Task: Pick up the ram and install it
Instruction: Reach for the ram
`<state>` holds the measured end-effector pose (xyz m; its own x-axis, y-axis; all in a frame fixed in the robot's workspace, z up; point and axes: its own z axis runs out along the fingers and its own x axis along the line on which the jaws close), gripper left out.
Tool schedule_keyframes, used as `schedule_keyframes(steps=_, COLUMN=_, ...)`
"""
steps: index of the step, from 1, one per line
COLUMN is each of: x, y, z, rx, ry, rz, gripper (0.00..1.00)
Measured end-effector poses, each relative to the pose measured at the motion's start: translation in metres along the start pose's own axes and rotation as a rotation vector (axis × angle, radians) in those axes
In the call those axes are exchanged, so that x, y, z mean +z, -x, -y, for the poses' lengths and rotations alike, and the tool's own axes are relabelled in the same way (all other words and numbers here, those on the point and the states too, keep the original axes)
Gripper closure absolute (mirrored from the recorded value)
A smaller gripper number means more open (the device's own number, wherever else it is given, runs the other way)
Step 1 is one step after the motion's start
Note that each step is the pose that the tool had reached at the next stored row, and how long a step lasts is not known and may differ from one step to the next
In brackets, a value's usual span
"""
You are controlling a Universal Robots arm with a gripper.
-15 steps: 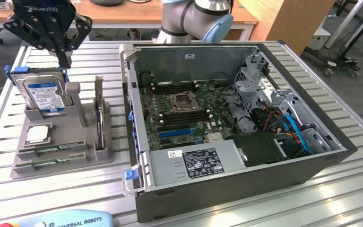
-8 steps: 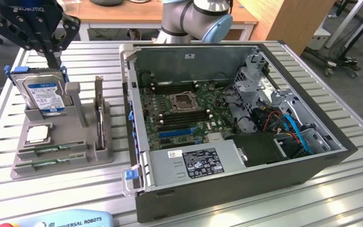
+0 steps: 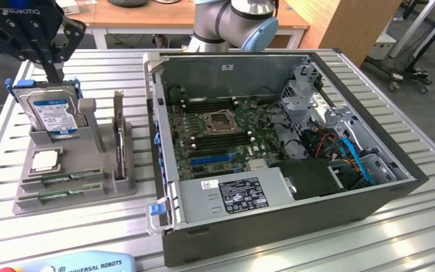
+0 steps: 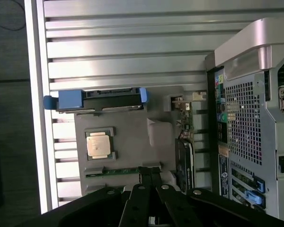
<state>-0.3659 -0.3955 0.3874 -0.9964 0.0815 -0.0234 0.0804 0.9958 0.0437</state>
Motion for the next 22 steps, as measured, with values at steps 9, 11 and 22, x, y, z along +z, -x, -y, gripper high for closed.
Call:
schedule_keyframes(steps=9, x=0.0009, y=-0.016, z=0.0013, rx=0.0, ry=-0.001, rz=0.0, gripper=0.9)
schedule_keyframes(steps=11, x=0.0009, y=-0.017, z=0.0013, rx=0.0, ry=-0.0009, rz=0.0001, gripper=0.9)
schedule_keyframes(steps=22, x=0.0007, y=-0.017, z=0.0061, rx=0.0, ry=-0.0009, rz=0.0001, gripper=0.9)
